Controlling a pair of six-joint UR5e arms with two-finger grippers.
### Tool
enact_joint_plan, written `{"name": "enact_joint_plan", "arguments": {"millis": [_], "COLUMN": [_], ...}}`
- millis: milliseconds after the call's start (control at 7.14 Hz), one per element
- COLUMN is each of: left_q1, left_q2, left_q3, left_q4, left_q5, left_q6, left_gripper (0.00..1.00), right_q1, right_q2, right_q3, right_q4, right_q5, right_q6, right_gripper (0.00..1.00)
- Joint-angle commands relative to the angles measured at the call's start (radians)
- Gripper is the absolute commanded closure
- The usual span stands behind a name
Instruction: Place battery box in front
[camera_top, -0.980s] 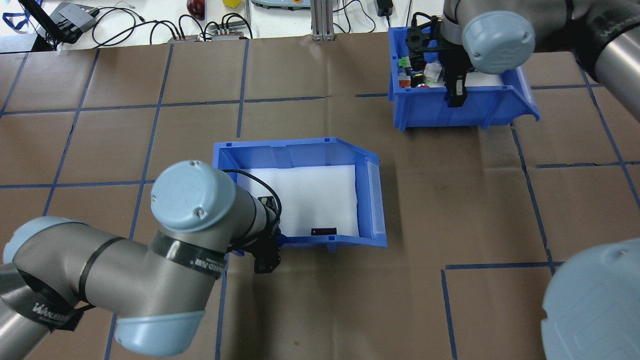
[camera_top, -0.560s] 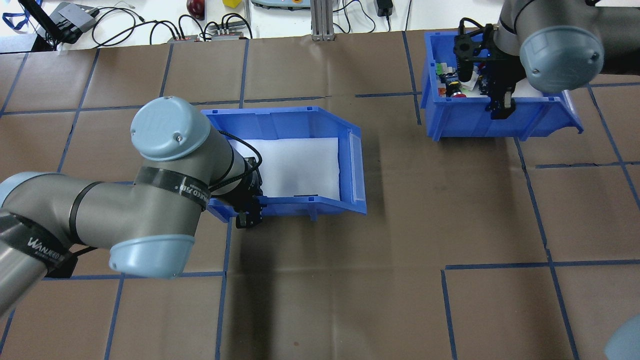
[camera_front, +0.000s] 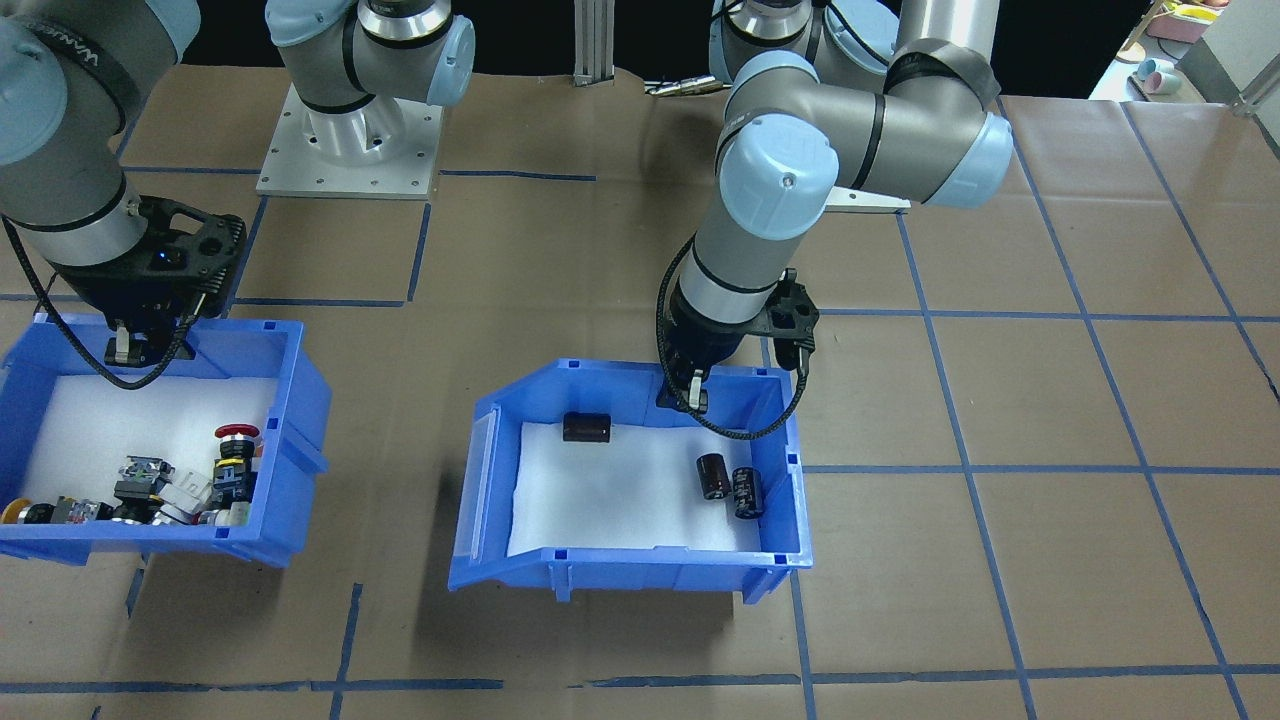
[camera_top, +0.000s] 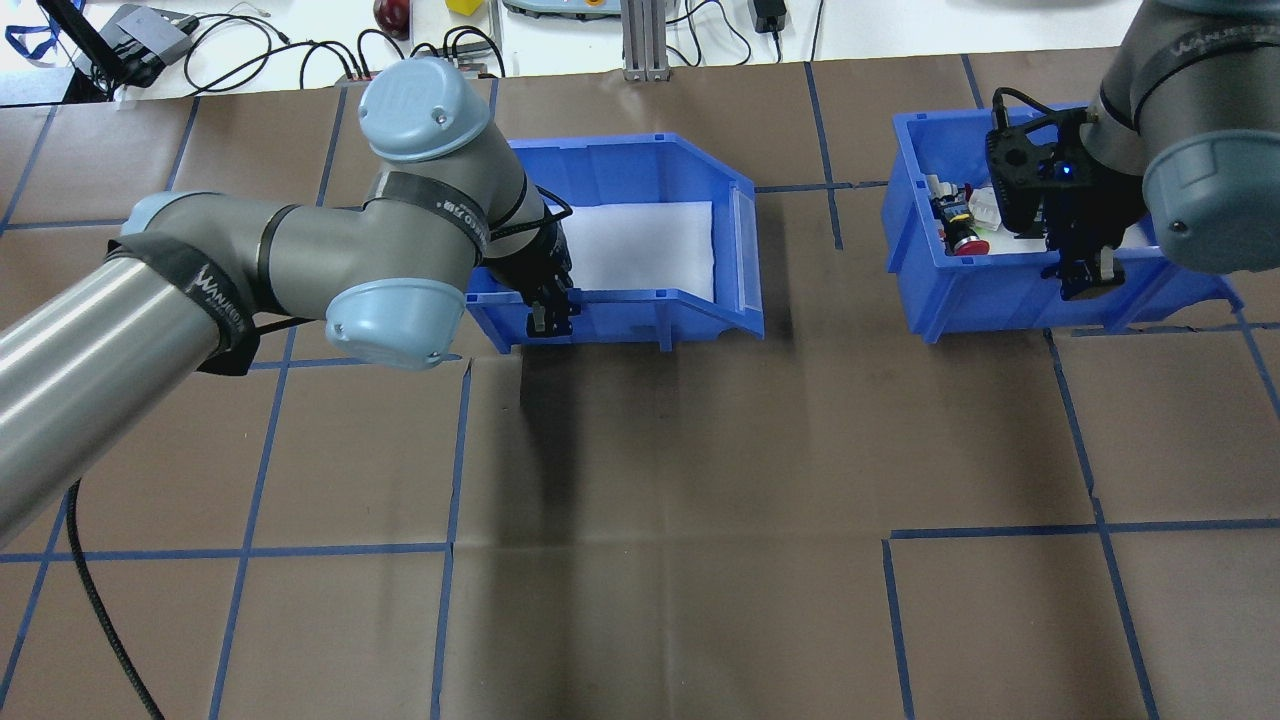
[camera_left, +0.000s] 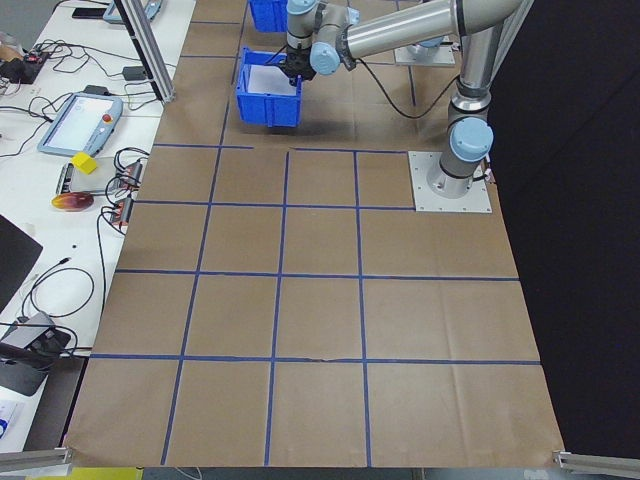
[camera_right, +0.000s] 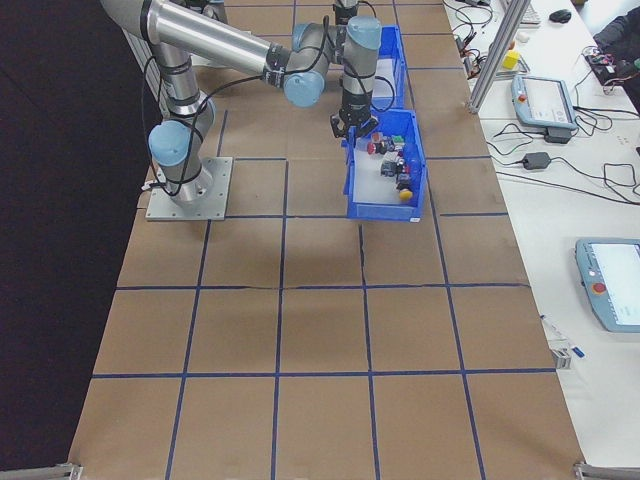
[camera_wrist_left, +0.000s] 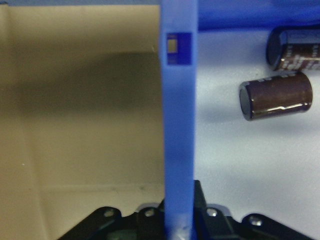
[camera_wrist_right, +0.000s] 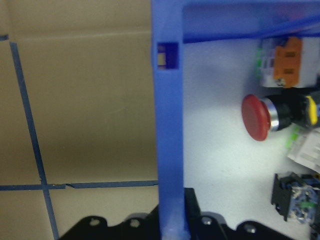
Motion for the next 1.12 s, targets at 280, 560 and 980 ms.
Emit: {"name": "enact_joint_plan", "arguments": {"millis": [280,560,980], "left_q1": [-0.039,-0.033,-0.034], "left_q2": [-0.198,-0.217,-0.226], "left_q3": [0.195,0.206,0.252], "left_q4": [0.009,0.009,-0.006], "left_q5": [0.000,0.001,0.047], "left_q6": [0.005,0.006,-0.026], "left_gripper": [0.92,0.83,0.10], "right_q1": [-0.052,-0.052,-0.049], "right_q2": [-0.030,-0.032,-0.058], "right_q3": [0.030,0.039,0.076], "right_q4": [-0.002,-0.002,-0.003], "right_q5": [0.031,0.031,0.032], "right_q6": [-0.078,-0.075,-0.069], "right_gripper": [0.93,0.92,0.92]}}
